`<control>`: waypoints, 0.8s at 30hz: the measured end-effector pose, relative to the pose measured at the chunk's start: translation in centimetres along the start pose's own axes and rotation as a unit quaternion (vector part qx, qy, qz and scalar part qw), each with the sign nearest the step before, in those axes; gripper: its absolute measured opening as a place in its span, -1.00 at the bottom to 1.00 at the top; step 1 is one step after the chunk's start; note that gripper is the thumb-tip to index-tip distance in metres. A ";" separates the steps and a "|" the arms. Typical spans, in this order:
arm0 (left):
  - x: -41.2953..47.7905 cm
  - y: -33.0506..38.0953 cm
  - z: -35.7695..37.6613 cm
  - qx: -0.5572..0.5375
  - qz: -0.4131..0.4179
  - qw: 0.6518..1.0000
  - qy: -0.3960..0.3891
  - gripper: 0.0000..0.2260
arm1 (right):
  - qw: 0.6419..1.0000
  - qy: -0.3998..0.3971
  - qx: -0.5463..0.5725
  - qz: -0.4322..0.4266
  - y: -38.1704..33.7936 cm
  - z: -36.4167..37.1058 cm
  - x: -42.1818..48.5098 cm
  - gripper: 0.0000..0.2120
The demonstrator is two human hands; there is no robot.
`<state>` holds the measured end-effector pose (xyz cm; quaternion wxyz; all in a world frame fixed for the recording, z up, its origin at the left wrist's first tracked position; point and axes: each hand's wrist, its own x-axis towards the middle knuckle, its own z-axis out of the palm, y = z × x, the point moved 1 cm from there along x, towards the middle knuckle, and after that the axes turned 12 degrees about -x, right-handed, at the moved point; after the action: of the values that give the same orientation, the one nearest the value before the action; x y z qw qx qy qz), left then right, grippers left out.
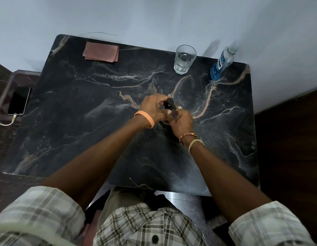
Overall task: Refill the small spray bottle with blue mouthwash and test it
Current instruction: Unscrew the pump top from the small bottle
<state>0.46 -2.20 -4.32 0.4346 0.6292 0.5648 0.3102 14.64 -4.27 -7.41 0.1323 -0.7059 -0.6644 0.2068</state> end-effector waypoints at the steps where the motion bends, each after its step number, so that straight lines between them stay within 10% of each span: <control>1: 0.1 0.0 0.0 0.005 -0.009 1.000 0.009 -0.72 | 1.000 -0.002 0.001 0.000 0.0 0.0 0.0 -0.60; 24: -0.2 1.4 -0.3 0.038 0.024 0.999 -0.023 -0.75 | 0.999 0.036 0.012 -0.036 -0.2 0.3 -0.3 -0.82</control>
<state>0.84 -2.28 -2.92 0.4159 0.6652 0.5510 0.2845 14.32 -4.59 -7.53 0.1719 -0.6871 -0.6813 0.1848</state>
